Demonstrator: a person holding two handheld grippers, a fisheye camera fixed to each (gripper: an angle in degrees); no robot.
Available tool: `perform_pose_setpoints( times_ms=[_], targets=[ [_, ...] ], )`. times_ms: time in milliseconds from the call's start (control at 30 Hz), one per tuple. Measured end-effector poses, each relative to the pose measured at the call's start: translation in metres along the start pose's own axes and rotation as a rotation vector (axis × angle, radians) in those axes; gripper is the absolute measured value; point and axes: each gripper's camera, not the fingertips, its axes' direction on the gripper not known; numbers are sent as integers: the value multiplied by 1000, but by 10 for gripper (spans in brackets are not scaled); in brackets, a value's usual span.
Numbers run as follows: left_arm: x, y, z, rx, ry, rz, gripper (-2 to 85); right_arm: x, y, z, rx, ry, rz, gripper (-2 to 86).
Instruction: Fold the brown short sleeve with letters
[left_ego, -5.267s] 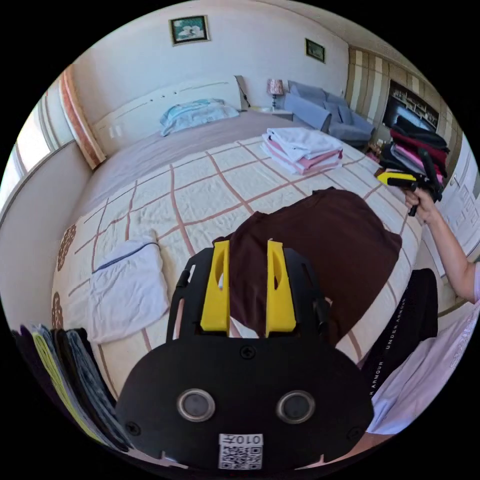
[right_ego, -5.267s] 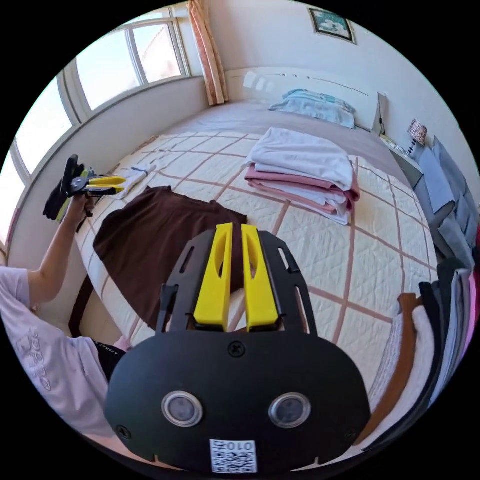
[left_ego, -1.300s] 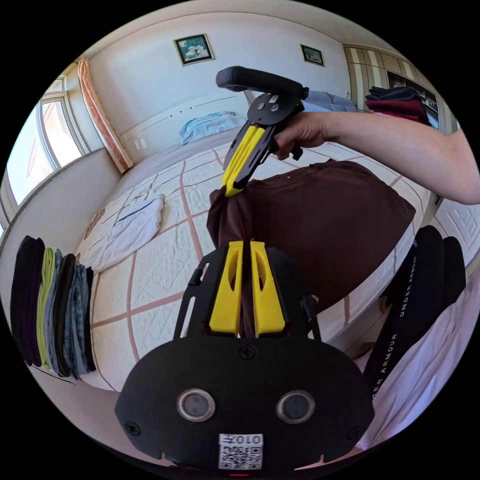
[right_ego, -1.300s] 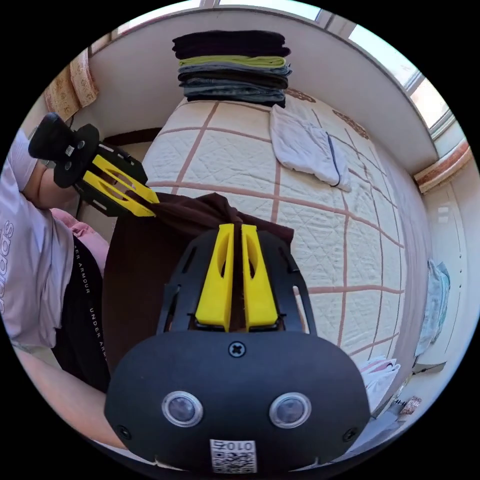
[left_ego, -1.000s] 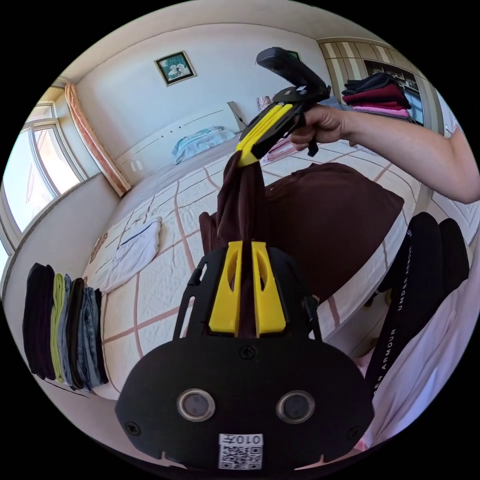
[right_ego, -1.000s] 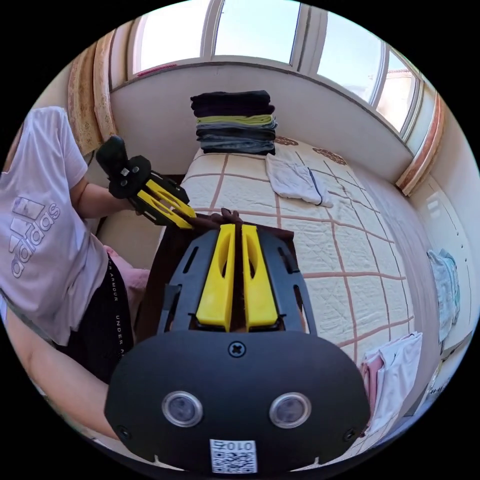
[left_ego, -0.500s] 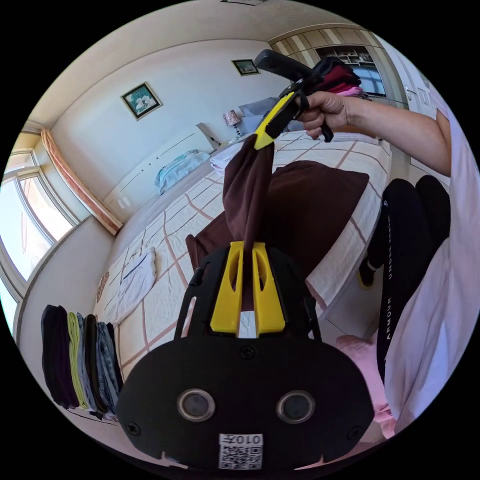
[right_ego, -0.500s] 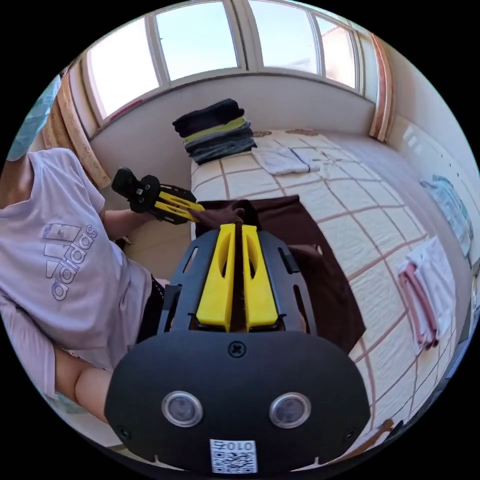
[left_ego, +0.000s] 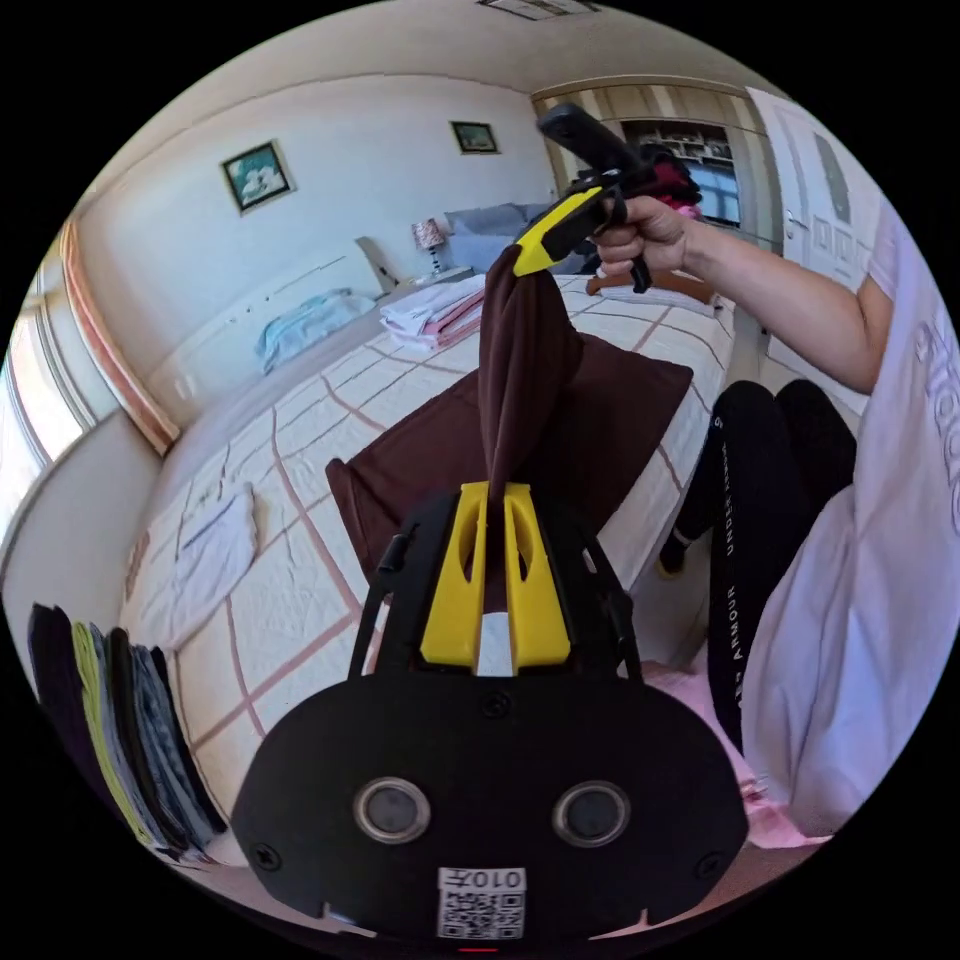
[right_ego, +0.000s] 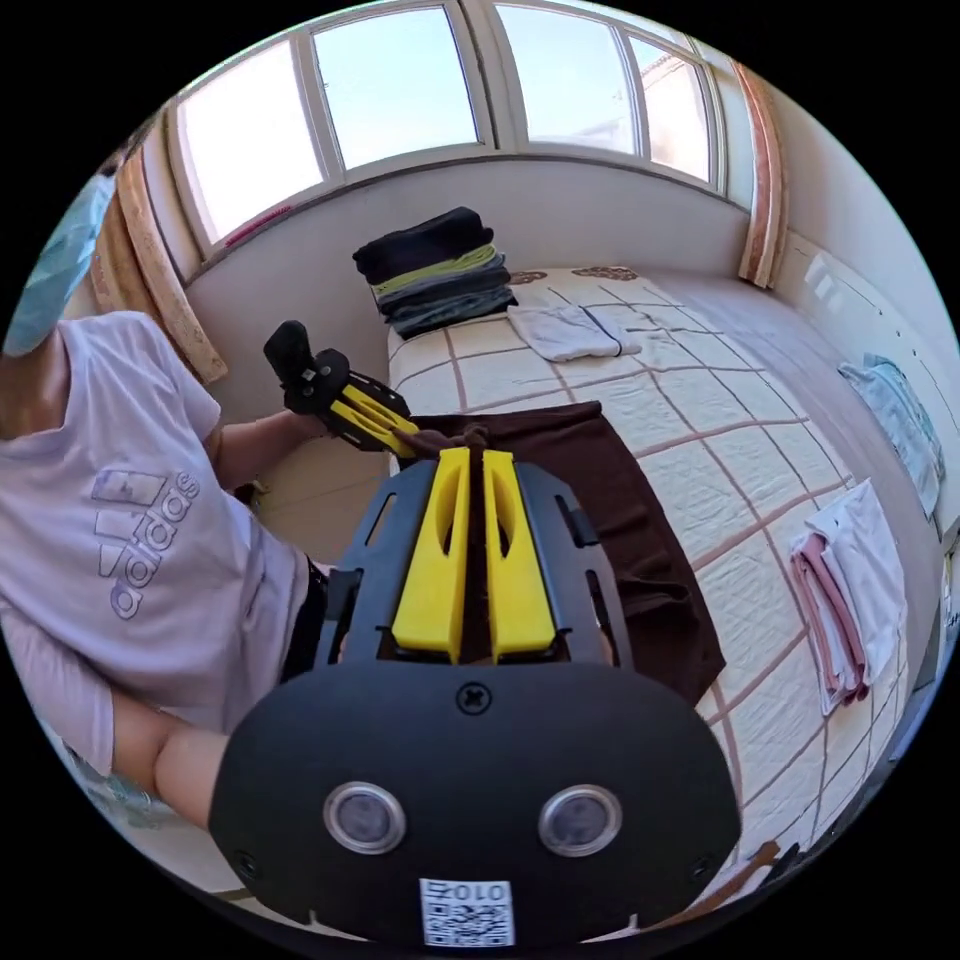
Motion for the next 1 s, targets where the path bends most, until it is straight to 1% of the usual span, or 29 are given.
perform_pose_setpoints(
  times_ms=[33,67,133,167,233,267,333,433,500,567,600,700,767,800,833,867,933,1000],
  targets=[
    [-32,1,10,-45,68,-105,4,20,-25,15,-59,-13,39,38],
    [-48,3,15,-66,117,-156,4,39,-52,33,-112,-42,68,38],
    [-111,15,37,-103,294,-327,6,67,-89,65,-201,-58,118,39],
    [-125,20,43,-107,321,-366,6,84,-111,90,-268,-67,148,40],
    [-167,34,71,-144,457,-448,9,107,-136,129,-376,-80,193,40],
    [-175,38,77,-139,482,-469,10,115,-149,149,-422,-76,200,40],
    [-200,51,94,-92,568,-552,15,120,-164,168,-431,-61,178,38],
    [-214,59,105,-60,588,-588,23,126,-175,174,-334,-40,151,37],
    [-218,59,108,-50,585,-584,31,130,-170,159,-258,12,151,34],
    [-223,58,106,-60,569,-568,40,136,-145,117,-131,70,172,38],
    [-226,55,101,-73,534,-552,46,137,-136,107,-123,78,174,39],
    [-233,36,83,-138,367,-459,57,142,-78,63,-185,198,169,46],
    [-242,16,73,-140,295,-412,62,149,-17,35,-266,307,236,58],
    [-246,-4,69,-110,250,-350,64,150,-2,27,-271,313,259,62],
    [-248,-28,71,-86,214,-263,67,153,30,12,-252,307,315,65],
    [-248,-41,74,-77,197,-219,68,156,61,-3,-208,282,381,68],
    [-251,-92,106,-80,139,-38,75,161,104,-20,-129,228,479,73],
    [-257,-124,144,-125,140,54,78,164,135,-26,-86,199,550,75]
  ],
)
